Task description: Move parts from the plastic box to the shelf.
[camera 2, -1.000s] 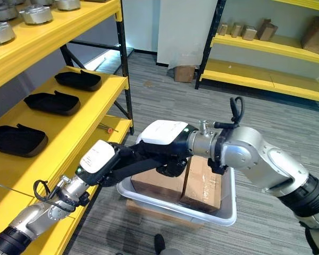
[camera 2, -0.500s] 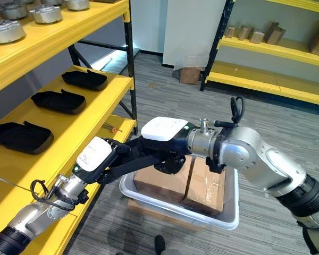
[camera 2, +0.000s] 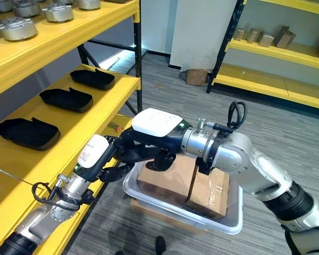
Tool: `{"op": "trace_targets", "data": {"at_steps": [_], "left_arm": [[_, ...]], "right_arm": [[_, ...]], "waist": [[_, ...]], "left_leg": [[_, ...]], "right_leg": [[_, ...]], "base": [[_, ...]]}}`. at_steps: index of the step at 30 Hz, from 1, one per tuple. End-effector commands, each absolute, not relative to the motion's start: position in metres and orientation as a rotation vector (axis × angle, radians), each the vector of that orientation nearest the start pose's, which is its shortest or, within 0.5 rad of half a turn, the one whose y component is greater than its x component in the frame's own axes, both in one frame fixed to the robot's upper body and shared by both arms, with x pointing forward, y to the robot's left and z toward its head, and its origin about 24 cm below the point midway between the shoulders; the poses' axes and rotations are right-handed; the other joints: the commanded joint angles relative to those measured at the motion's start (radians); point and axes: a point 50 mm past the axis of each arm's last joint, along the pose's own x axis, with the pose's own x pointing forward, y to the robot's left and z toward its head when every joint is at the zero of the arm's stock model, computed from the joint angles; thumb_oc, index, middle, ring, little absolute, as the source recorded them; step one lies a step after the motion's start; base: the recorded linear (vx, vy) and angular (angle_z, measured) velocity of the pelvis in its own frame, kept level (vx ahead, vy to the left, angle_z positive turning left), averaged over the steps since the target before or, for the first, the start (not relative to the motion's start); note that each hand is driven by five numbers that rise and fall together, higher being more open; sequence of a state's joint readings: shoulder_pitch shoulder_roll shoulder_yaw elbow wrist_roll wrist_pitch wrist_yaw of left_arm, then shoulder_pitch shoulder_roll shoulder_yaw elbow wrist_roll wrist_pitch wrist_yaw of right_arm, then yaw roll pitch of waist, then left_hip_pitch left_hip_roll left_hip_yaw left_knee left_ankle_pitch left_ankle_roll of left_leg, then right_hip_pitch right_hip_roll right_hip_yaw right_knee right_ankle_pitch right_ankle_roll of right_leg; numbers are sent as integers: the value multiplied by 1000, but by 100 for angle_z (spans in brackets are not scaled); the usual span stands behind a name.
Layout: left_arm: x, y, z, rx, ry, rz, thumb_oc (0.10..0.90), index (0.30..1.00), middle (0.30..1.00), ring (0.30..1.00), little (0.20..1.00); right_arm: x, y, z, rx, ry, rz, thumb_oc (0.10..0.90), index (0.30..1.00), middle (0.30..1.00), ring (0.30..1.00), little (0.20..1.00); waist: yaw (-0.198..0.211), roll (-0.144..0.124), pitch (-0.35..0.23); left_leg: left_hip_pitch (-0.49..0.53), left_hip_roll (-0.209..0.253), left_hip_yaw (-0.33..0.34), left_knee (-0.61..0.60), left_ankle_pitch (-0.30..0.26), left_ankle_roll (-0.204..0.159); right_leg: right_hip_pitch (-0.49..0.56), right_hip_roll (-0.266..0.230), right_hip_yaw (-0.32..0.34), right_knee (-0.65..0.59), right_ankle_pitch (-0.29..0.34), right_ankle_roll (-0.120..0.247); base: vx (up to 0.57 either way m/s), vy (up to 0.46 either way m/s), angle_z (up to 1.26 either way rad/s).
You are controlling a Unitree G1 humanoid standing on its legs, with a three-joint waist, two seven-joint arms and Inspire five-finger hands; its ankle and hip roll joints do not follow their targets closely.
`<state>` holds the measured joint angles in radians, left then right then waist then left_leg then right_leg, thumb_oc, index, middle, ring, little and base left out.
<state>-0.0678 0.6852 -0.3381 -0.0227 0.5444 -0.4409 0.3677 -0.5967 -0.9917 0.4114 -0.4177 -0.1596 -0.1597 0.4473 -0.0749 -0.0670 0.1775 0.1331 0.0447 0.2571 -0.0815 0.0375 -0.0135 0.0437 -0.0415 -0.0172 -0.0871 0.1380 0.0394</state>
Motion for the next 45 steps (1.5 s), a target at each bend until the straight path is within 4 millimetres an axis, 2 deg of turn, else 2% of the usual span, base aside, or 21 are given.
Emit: {"op": "trace_targets", "data": {"at_steps": [1,4,6,15,20,23,26,28,29,30,31,32,34,35,36,38,41,45], "left_arm": [[247,167,140,904,-864,-132,400,300,300,300,300],[245,176,137,913,-838,-104,400,300,300,300,300],[242,181,136,920,-828,-92,400,300,300,300,300],[239,182,136,922,-829,-87,400,300,300,300,300],[237,177,134,922,-832,-95,400,300,300,300,300],[236,175,135,917,-842,-95,400,300,300,300,300],[232,171,134,915,-867,-98,400,300,300,300,300],[228,169,136,912,-884,-97,400,300,300,300,300],[228,169,136,912,-884,-97,400,300,300,300,300],[226,168,137,912,-896,-93,400,300,300,300,300],[225,167,137,911,-901,-95,400,300,300,300,300],[224,163,140,904,-923,-113,400,300,300,300,300],[223,160,143,904,-946,-122,400,300,300,300,300],[223,156,146,901,-975,-134,400,300,300,300,300],[224,155,148,904,-990,-135,400,300,300,300,300],[224,155,150,908,-1002,-133,400,300,300,300,300],[226,157,161,934,-1045,-92,400,300,300,300,300],[223,159,163,939,-1050,-56,400,300,300,300,300]], "right_arm": [[237,-122,266,-1280,-900,774,900,1000,1000,1000,1000],[226,-127,265,-1292,-896,811,900,1000,1000,1000,1000],[220,-134,267,-1290,-914,771,900,1000,1000,1000,1000],[218,-149,265,-1309,-919,640,900,1000,1000,1000,1000],[224,-166,271,-1232,-963,374,900,1000,1000,1000,1000],[231,-184,268,-1097,-930,198,900,1000,1000,1000,1000],[234,-208,250,-933,-868,-26,900,1000,1000,1000,1000],[233,-220,231,-838,-817,-129,900,1000,1000,1000,1000],[233,-220,231,-838,-817,-129,900,1000,1000,1000,1000],[231,-226,214,-752,-766,-199,900,1000,1000,1000,1000],[231,-229,207,-710,-735,-226,900,1000,1000,1000,1000],[231,-234,189,-618,-651,-277,900,1000,1000,1000,1000],[230,-239,178,-570,-599,-312,900,1000,1000,1000,1000],[229,-243,167,-528,-556,-340,900,1000,1000,1000,1000],[229,-244,162,-506,-538,-353,900,1000,1000,1000,1000],[228,-246,159,-487,-529,-363,900,1000,1000,1000,1000],[232,-245,136,-382,-437,-364,900,1000,1000,1000,1000],[238,-239,124,-360,-387,-323,900,1000,1000,1000,1000]], "waist": [[11,-23,-73],[3,-24,-68],[0,-28,-66],[-9,-32,-57],[-22,-25,-55],[-32,-17,-53],[-39,-6,-47],[-45,4,-42],[-45,4,-42],[-51,11,-37],[-55,15,-36],[-67,24,-37],[-77,30,-39],[-88,39,-34],[-91,44,-35],[-93,47,-36],[-76,56,-19],[-60,67,-21]], "left_leg": [[22,10,-71,-6,-106,-6],[23,6,-68,-6,-109,-3],[22,1,-67,-5,-113,1],[20,-9,-61,1,-121,12],[28,-19,-49,2,-129,21],[29,-25,-45,3,-133,27],[26,-37,-39,1,-137,38],[25,-42,-41,-1,-137,43],[25,-42,-41,-1,-137,43],[25,-44,-40,-4,-136,46],[24,-45,-47,-5,-137,49],[20,-49,-78,-4,-140,58],[15,-53,-105,-2,-141,64],[7,-52,-136,4,-130,68],[1,-51,-148,4,-123,68],[-5,-52,-157,4,-120,68],[-35,-65,-241,19,-104,60],[-41,-62,-278,-4,-80,37]], "right_leg": [[42,-62,-35,0,-85,104],[41,-66,-30,0,-83,106],[38,-71,-26,0,-79,112],[35,-83,-16,0,-71,123],[43,-88,-11,1,-70,129],[43,-89,-9,8,-74,132],[41,-91,-13,20,-81,137],[32,-92,-12,28,-80,141],[32,-92,-12,28,-80,141],[25,-92,-12,42,-84,143],[21,-90,-2,53,-89,144],[16,-73,34,98,-122,133],[11,-52,59,136,-152,121],[-2,-11,88,194,-185,96],[-12,10,97,216,-200,83],[-20,22,98,233,-212,74],[-19,43,78,226,-229,27],[4,51,65,162,-211,16]], "base": [[-2,60,10],[-5,83,13],[-17,112,4],[-8,66,2],[17,109,0],[16,119,-1],[2,117,0],[-17,82,2],[-49,62,1],[-53,30,0],[-87,22,4],[-69,-10,5],[-111,-38,23],[-161,-56,43],[-127,-42,50],[-92,-48,88],[-214,-174,61],[-134,-176,23]]}}
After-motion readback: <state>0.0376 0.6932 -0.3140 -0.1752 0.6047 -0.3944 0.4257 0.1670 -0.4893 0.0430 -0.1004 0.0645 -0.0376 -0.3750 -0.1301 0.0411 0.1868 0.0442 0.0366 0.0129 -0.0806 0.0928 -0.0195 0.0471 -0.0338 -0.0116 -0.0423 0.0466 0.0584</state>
